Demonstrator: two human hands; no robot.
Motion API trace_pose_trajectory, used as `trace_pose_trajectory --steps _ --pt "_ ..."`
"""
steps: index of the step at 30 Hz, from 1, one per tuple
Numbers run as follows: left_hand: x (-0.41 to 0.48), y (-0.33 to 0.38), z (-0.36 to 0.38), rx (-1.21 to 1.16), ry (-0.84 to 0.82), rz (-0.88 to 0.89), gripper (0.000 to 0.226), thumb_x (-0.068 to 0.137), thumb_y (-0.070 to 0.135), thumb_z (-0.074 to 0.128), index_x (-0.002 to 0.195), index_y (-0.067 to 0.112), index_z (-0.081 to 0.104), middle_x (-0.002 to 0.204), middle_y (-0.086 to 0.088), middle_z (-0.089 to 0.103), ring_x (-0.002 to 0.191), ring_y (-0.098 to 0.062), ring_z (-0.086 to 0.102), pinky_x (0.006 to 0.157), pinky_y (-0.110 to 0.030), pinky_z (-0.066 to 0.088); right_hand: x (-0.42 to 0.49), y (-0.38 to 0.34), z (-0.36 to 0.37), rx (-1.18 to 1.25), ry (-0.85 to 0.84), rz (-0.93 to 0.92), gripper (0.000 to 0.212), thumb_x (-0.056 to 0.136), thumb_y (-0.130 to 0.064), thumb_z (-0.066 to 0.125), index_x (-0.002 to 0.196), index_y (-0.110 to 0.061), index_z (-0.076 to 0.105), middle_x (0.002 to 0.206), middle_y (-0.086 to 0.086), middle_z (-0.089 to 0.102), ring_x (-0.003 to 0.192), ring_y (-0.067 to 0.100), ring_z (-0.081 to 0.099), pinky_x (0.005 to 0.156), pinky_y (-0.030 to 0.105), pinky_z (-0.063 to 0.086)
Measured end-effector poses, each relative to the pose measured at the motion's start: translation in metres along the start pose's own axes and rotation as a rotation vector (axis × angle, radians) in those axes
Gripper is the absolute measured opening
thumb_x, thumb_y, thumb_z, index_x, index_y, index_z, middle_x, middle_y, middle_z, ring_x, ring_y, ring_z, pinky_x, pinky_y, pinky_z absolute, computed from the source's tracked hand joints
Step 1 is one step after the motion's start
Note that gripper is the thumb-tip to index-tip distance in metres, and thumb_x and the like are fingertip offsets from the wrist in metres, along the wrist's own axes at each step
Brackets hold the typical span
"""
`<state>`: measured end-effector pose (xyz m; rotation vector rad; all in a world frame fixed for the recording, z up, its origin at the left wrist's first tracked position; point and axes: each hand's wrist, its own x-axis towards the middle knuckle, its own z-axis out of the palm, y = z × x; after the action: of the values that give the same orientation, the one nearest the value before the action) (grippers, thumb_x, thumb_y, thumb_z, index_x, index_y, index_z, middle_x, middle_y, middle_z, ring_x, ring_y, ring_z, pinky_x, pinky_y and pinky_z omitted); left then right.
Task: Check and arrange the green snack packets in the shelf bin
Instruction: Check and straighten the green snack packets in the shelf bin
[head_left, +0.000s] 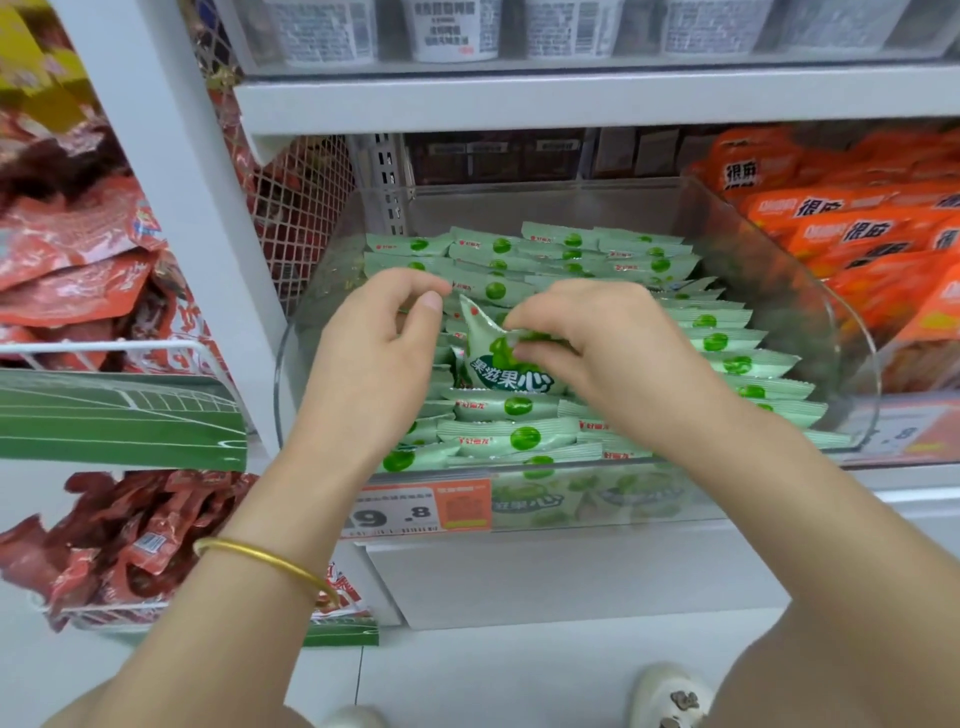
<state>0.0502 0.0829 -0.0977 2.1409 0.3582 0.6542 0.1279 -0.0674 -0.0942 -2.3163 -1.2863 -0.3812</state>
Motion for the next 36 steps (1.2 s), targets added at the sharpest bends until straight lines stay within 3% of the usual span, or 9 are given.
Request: trace_pose_trajectory --steps 3,6,8,12,16,21,26,30,36 --pt "-0.001 0.003 0.0 -0.007 -0.012 0.024 0.018 0.097 0.024 0.045 0.099 0.027 0.063 0.09 0.017 0.061 0.091 -0.004 0.059 0.081 -0.018 0.042 0.002 -0.004 0.005 -0.067 -0.068 -0.019 0.02 0.087 -0.029 0.063 0.103 -0.016 0.067 0.089 0.003 0.066 0.093 0.029 0.058 0.079 0.038 0.047" --pt "-0.001 0.001 0.0 0.084 -0.022 0.086 0.025 0.097 0.028 0.046 0.09 0.019 0.068 0.085 0.012 0.061 0.082 -0.004 0.053 0.073 -0.007 0.035 0.0 -0.007 -0.002 -0.091 -0.059 0.042 0.036 0.083 -0.043 0.064 0.114 -0.023 0.064 0.072 -0.012 0.045 0.095 0.018 0.045 0.079 0.028 0.031" --pt "-0.001 -0.001 0.001 0.182 -0.029 0.159 0.033 0.097 0.03 0.047 0.085 0.009 0.069 0.083 0.006 0.061 0.082 -0.005 0.048 0.073 -0.014 0.034 -0.003 -0.003 -0.009 -0.107 -0.054 0.089 0.04 0.081 -0.048 0.064 0.115 -0.027 0.064 0.073 -0.014 0.039 0.097 0.015 0.04 0.079 0.027 0.026" --pt "0.005 -0.015 0.003 0.336 -0.04 0.201 0.045 0.088 0.043 0.039 0.079 0.01 0.068 0.1 0.0 0.066 0.105 -0.019 0.052 0.092 -0.031 0.032 0.001 -0.002 -0.005 -0.16 -0.093 0.075 0.025 0.083 -0.047 0.062 0.08 -0.022 0.061 0.071 -0.005 0.044 0.101 0.019 0.04 0.076 0.029 0.023" --pt "0.004 -0.016 0.006 0.432 -0.079 0.11 0.038 0.094 0.044 0.045 0.087 0.018 0.073 0.125 0.002 0.057 0.125 -0.027 0.038 0.1 -0.03 0.021 0.004 -0.003 0.001 -0.21 -0.187 0.091 0.029 0.085 -0.047 0.061 0.082 -0.018 0.06 0.068 -0.008 0.036 0.084 0.015 0.029 0.069 0.03 0.016" --pt "0.002 -0.015 0.008 0.473 -0.071 0.155 0.045 0.089 0.049 0.04 0.09 0.019 0.074 0.132 0.001 0.053 0.127 -0.025 0.031 0.104 -0.037 0.023 -0.003 -0.002 -0.004 -0.191 -0.127 0.088 0.031 0.081 -0.053 0.061 0.097 -0.027 0.066 0.081 -0.009 0.054 0.092 0.011 0.029 0.079 0.03 0.022" --pt "0.001 -0.018 0.013 0.589 -0.172 0.107 0.034 0.094 0.041 0.047 0.095 0.02 0.073 0.141 0.0 0.044 0.133 -0.025 0.023 0.107 -0.041 0.023 0.0 -0.004 0.007 -0.245 -0.203 0.088 0.02 0.086 -0.046 0.059 0.084 -0.027 0.064 0.079 -0.006 0.055 0.105 0.018 0.04 0.081 0.032 0.025" --pt "0.004 -0.013 0.006 0.45 -0.015 0.196 0.019 0.088 0.036 0.058 0.092 0.022 0.071 0.129 0.0 0.053 0.127 -0.024 0.033 0.101 -0.031 0.02 -0.002 -0.004 0.002 -0.265 -0.163 0.082 0.024 0.085 -0.047 0.06 0.097 -0.028 0.069 0.085 -0.009 0.057 0.102 0.015 0.04 0.082 0.032 0.026" --pt "0.011 -0.02 0.01 0.548 -0.146 0.113 0.036 0.087 0.041 0.056 0.12 0.027 0.058 0.13 0.001 0.051 0.128 -0.025 0.033 0.105 -0.04 0.027 0.002 0.0 0.013 -0.254 -0.174 0.058 0.015 0.086 -0.039 0.061 0.091 -0.028 0.071 0.092 -0.012 0.061 0.098 0.015 0.037 0.079 0.032 0.025"
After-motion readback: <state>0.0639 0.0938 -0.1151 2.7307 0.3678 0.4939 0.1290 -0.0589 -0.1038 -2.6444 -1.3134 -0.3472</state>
